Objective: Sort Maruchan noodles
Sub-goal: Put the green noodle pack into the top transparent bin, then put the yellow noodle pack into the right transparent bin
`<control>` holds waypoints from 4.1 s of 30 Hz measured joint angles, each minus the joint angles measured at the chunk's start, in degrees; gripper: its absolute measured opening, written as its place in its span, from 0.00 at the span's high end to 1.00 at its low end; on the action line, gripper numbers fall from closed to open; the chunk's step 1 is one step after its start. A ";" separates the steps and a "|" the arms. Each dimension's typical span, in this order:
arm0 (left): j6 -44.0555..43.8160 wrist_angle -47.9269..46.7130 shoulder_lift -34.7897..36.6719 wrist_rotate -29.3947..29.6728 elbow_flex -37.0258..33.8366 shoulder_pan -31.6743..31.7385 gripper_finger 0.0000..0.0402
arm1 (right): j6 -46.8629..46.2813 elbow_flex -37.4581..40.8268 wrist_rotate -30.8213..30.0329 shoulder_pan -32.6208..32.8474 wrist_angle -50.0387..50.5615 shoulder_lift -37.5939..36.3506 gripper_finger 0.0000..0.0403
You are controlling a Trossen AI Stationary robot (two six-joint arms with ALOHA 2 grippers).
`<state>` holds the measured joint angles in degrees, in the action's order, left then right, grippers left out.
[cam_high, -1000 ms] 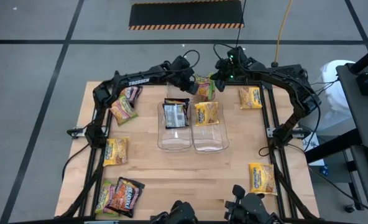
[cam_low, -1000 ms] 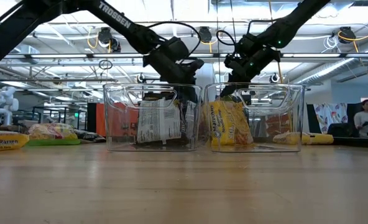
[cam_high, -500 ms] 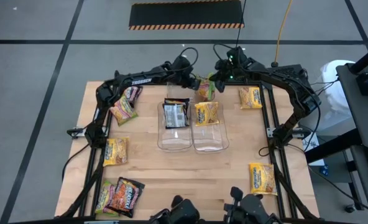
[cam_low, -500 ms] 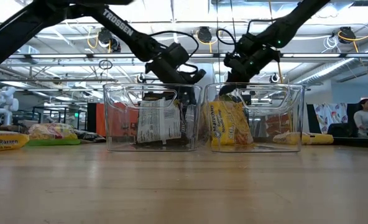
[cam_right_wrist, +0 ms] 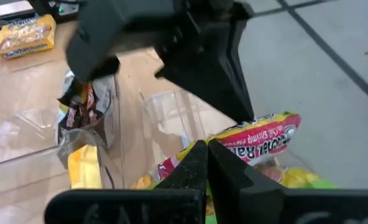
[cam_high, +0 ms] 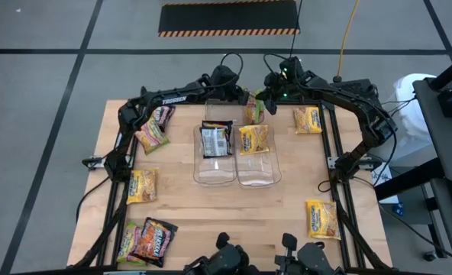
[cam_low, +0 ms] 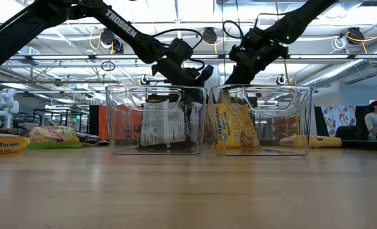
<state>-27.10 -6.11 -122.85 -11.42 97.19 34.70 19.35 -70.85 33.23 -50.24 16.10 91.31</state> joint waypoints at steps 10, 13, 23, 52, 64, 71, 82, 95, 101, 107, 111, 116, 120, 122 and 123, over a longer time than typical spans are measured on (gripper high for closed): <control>-2.19 0.24 -3.33 -3.44 0.00 -0.56 0.98 | 1.31 0.03 -0.11 0.09 1.63 -0.17 1.00; -3.04 0.20 -4.61 -3.00 0.00 -1.14 0.98 | 1.79 0.04 -0.07 0.09 2.51 -0.14 1.00; -3.39 0.19 -4.59 -5.71 -0.02 -0.52 0.98 | 2.57 0.04 -0.02 0.09 2.58 -0.14 1.00; -3.10 0.39 -4.59 -6.68 -0.02 -0.55 0.98 | 2.38 -0.02 -13.67 0.09 0.70 -0.22 1.00; 10.22 -13.81 9.82 -10.70 -0.10 -0.17 0.98 | 1.75 -0.04 -16.44 0.09 4.55 -13.63 1.00; 18.72 -31.24 22.27 -5.50 -0.07 -0.99 0.98 | 2.32 -0.04 -27.78 0.09 21.48 -23.11 1.00; 22.96 -55.29 35.51 5.78 0.00 -3.43 0.98 | -0.84 -0.02 -31.48 0.09 43.76 -28.22 1.00; 21.35 -67.43 43.32 10.60 0.00 -4.81 0.98 | -2.28 0.39 -35.81 0.14 48.06 -28.22 0.82; 19.94 -71.97 46.42 11.25 0.00 -4.92 0.98 | 5.37 7.19 -34.64 1.60 50.77 -28.22 0.74; 17.78 -74.02 49.21 13.98 0.00 -4.91 0.98 | 14.87 16.92 -35.70 4.08 46.81 -28.22 0.74; 17.12 -74.10 50.58 14.47 0.00 -4.90 0.98 | 16.48 22.06 -36.24 5.21 40.29 -28.22 0.74; 15.83 -75.61 51.39 14.49 -0.02 -4.90 0.98 | 21.51 28.80 -36.34 6.10 32.94 -28.20 0.74; 14.94 -76.68 51.39 14.51 -0.02 -4.90 0.98 | 22.56 32.32 -41.36 6.91 28.12 -28.20 0.75; 14.94 -76.86 51.41 14.51 -0.02 -4.90 0.98 | 22.98 33.45 -44.95 7.20 25.30 -28.20 0.75; 14.92 -76.87 51.41 14.51 -0.02 -4.90 0.98 | 23.56 33.81 -45.74 7.23 24.52 -28.20 0.75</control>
<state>-12.19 -82.98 -71.44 3.09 97.17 29.80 42.91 -37.04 -12.50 -43.00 40.62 63.11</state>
